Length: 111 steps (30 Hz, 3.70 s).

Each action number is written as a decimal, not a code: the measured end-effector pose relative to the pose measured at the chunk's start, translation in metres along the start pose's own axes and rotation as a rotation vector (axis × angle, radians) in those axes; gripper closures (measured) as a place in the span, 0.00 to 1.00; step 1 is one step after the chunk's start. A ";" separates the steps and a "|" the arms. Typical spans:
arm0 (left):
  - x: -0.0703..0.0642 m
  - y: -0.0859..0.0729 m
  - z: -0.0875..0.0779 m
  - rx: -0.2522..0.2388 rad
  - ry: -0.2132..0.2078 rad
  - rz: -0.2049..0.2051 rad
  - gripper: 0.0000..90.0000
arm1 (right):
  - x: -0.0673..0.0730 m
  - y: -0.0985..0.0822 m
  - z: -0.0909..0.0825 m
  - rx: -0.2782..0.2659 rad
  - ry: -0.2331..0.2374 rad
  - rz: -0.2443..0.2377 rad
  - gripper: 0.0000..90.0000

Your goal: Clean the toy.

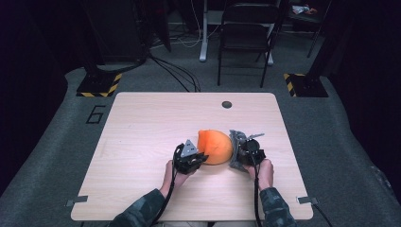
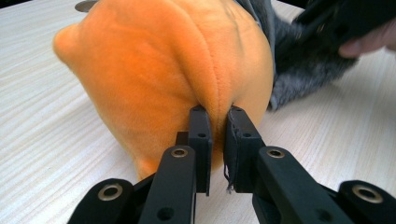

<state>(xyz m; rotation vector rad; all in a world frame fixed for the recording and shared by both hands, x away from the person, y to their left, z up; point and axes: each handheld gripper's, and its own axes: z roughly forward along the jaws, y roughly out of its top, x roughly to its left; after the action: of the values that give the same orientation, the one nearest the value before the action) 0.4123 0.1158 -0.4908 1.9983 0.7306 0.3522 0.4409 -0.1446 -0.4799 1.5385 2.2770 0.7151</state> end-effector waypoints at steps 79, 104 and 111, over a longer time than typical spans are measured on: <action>-0.006 -0.009 0.011 0.031 0.144 0.062 0.74 | 0.033 0.011 -0.020 -0.114 0.052 -0.108 0.81; -0.008 0.008 -0.007 -0.031 -0.001 -0.018 0.89 | 0.064 0.023 -0.047 -0.192 0.066 -0.175 0.80; -0.005 0.006 -0.005 -0.026 -0.008 -0.025 0.88 | 0.046 0.020 -0.039 -0.165 0.057 -0.133 0.80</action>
<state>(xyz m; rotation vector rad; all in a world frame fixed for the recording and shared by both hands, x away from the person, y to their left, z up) 0.4074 0.1139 -0.4826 1.9639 0.7418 0.3371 0.4189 -0.1049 -0.4352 1.2950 2.2723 0.8947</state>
